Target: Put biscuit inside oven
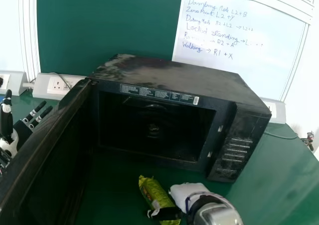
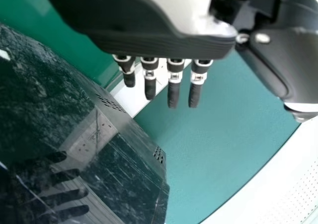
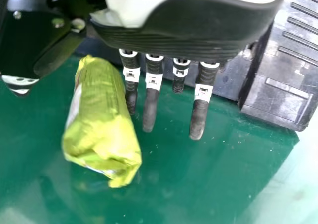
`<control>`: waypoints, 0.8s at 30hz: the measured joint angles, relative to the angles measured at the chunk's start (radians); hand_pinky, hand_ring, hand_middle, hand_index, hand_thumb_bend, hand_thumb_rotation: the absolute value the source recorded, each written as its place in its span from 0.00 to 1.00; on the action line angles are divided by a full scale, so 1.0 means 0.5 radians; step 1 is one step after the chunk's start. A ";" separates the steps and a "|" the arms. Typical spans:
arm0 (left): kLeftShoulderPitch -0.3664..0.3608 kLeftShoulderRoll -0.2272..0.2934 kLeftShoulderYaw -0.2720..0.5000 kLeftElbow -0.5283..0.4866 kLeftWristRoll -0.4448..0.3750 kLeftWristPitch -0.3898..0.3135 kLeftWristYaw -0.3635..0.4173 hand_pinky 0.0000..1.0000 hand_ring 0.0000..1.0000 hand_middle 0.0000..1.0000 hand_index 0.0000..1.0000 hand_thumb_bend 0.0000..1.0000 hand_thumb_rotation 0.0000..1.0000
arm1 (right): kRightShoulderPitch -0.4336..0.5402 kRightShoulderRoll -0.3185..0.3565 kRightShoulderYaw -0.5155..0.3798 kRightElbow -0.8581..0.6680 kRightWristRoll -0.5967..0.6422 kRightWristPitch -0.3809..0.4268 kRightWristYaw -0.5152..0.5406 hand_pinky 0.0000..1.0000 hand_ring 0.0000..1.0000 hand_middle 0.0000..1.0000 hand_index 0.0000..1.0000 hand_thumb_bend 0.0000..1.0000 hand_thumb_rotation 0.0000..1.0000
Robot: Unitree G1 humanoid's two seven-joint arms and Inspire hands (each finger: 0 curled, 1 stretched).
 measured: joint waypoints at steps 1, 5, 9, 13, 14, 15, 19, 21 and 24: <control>0.000 0.000 0.000 0.001 -0.002 0.000 -0.001 1.00 0.98 0.94 0.91 0.37 0.14 | 0.000 0.001 0.013 0.010 -0.022 -0.003 0.000 0.51 0.61 0.71 0.82 1.00 0.32; 0.000 0.002 0.000 0.001 -0.031 0.000 0.006 1.00 0.97 0.94 0.91 0.40 0.12 | 0.007 0.006 0.062 0.053 -0.075 -0.025 -0.003 0.61 0.70 0.77 0.85 1.00 0.32; 0.000 0.002 0.000 0.001 -0.029 -0.002 0.012 1.00 0.97 0.94 0.91 0.39 0.14 | 0.011 0.014 0.086 0.063 -0.108 -0.038 -0.005 0.59 0.67 0.75 0.85 1.00 0.33; 0.000 0.002 0.000 0.000 -0.031 -0.003 0.015 1.00 0.96 0.93 0.90 0.40 0.14 | 0.008 0.023 0.109 0.083 -0.149 -0.043 -0.013 0.49 0.59 0.68 0.82 1.00 0.32; 0.000 0.002 0.000 -0.001 -0.031 -0.003 0.015 1.00 0.97 0.94 0.92 0.38 0.15 | 0.006 0.027 0.113 0.090 -0.160 -0.043 -0.015 0.47 0.57 0.68 0.81 1.00 0.32; 0.000 0.002 0.000 -0.001 -0.031 -0.003 0.013 1.00 0.98 0.95 0.93 0.36 0.16 | 0.003 0.033 0.117 0.097 -0.169 -0.043 -0.016 0.46 0.57 0.68 0.82 1.00 0.31; 0.000 0.002 0.000 -0.003 -0.030 -0.005 0.004 0.99 0.94 0.91 0.89 0.36 0.16 | -0.003 0.040 0.136 0.118 -0.179 -0.062 -0.026 0.44 0.58 0.70 0.85 1.00 0.30; 0.000 0.002 0.000 -0.004 -0.032 -0.007 0.004 0.98 0.93 0.90 0.87 0.38 0.14 | -0.004 0.049 0.140 0.120 -0.183 -0.063 -0.024 0.45 0.59 0.72 0.86 1.00 0.28; 0.000 0.002 0.000 -0.004 -0.036 -0.007 0.005 0.99 0.95 0.90 0.87 0.39 0.14 | -0.010 0.073 0.141 0.122 -0.188 -0.062 -0.005 0.50 0.66 0.77 0.87 0.99 0.25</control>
